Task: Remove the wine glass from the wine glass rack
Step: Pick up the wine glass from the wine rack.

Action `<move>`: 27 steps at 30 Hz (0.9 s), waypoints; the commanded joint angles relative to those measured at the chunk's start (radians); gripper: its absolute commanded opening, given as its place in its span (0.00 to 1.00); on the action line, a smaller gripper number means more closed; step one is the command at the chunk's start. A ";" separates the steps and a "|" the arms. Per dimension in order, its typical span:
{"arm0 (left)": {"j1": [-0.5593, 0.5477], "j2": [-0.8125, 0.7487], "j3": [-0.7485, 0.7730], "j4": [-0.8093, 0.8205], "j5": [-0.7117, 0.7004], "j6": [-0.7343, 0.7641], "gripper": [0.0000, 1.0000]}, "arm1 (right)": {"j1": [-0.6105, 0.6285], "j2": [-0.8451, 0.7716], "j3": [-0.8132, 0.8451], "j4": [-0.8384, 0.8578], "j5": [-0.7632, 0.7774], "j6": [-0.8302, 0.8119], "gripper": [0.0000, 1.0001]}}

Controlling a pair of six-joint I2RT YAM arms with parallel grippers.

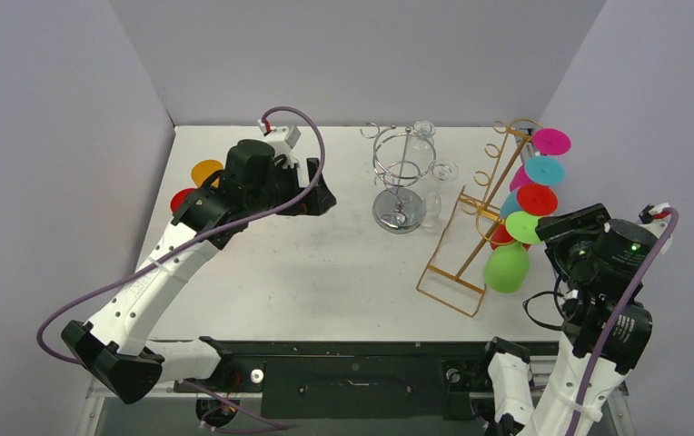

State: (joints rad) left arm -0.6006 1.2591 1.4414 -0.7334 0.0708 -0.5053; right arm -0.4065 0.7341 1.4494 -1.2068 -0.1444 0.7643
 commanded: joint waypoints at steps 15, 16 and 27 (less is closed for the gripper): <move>-0.003 -0.053 -0.023 0.094 0.055 0.011 0.90 | -0.006 -0.022 -0.078 0.072 -0.027 0.095 0.17; -0.003 -0.052 -0.025 0.095 0.055 0.010 0.90 | -0.006 -0.022 -0.073 0.069 -0.020 0.093 0.15; -0.002 -0.056 -0.026 0.100 0.059 0.011 0.90 | -0.006 -0.020 -0.025 0.029 -0.007 0.080 0.03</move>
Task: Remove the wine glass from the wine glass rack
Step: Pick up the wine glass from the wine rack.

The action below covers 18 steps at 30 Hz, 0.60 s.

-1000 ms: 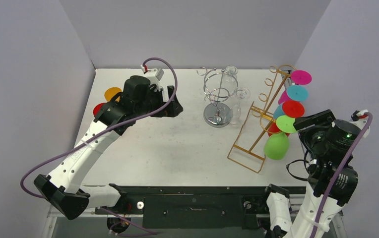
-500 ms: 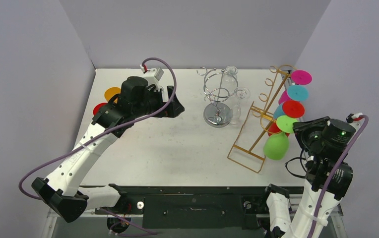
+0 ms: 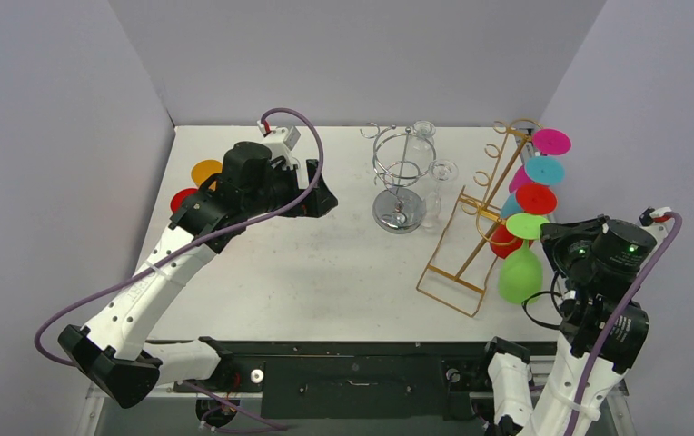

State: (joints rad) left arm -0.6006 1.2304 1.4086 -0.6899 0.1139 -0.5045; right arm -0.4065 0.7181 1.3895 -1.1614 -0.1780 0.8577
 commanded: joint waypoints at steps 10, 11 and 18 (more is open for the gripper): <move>-0.002 -0.025 0.007 0.059 0.021 0.012 0.90 | -0.006 -0.017 0.069 -0.036 0.060 -0.023 0.00; -0.002 -0.024 0.008 0.058 0.021 0.012 0.90 | -0.006 -0.019 0.070 -0.037 0.063 -0.025 0.00; -0.002 -0.024 0.007 0.061 0.021 0.012 0.90 | -0.006 -0.033 0.070 -0.034 0.084 -0.027 0.00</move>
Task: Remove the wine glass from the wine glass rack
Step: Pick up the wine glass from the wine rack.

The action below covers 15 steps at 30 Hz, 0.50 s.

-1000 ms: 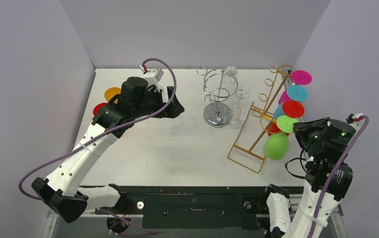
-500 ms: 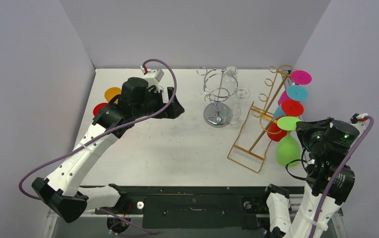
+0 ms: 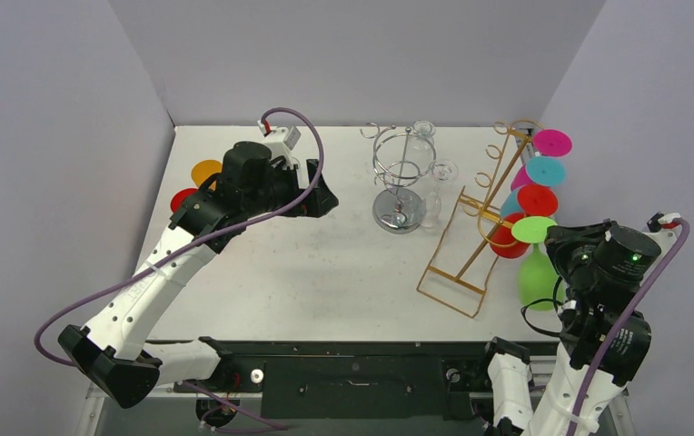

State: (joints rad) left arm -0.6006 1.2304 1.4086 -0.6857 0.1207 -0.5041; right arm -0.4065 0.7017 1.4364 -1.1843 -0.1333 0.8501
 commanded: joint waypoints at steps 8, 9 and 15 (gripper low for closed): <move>-0.002 -0.026 0.002 0.060 0.015 0.013 0.90 | -0.006 -0.052 0.007 0.039 0.058 0.024 0.00; -0.002 -0.026 0.001 0.062 0.015 0.012 0.91 | -0.006 -0.059 0.002 0.044 0.058 0.029 0.00; -0.002 -0.028 -0.003 0.061 0.017 0.015 0.91 | -0.006 -0.091 -0.044 0.099 0.043 0.087 0.00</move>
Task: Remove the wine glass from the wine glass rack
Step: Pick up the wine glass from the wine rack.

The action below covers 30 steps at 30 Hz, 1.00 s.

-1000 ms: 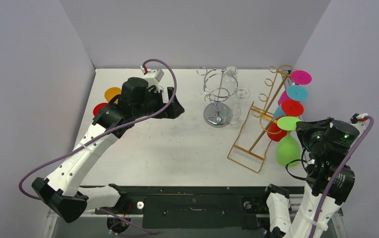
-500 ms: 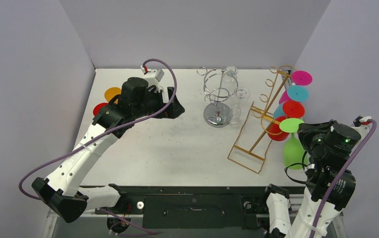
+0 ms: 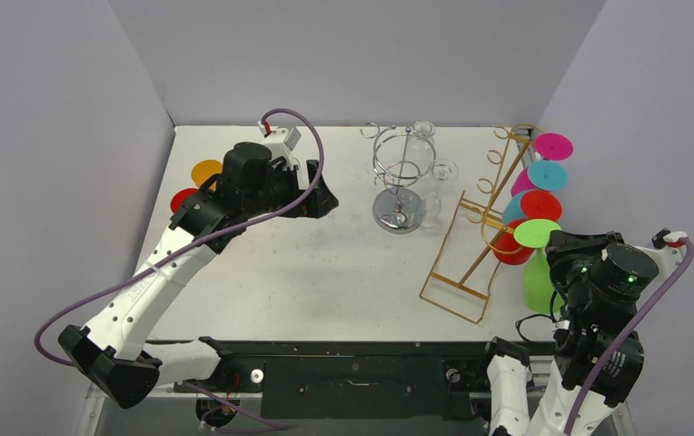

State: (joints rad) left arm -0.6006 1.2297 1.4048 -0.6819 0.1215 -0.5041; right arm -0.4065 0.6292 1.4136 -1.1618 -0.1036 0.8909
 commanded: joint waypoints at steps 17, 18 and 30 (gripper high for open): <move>-0.002 -0.037 -0.005 0.061 0.025 0.018 0.91 | -0.005 -0.076 -0.074 0.137 0.084 0.085 0.00; -0.002 -0.037 -0.004 0.062 0.025 0.019 0.91 | -0.005 -0.077 -0.082 0.146 0.086 0.086 0.00; -0.001 -0.038 -0.005 0.063 0.028 0.021 0.91 | -0.005 -0.053 -0.009 0.109 0.156 0.053 0.00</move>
State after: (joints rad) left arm -0.6006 1.2182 1.3964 -0.6762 0.1360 -0.4957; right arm -0.4061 0.5583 1.3354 -1.0691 -0.0124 0.9722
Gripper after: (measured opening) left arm 0.912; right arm 0.007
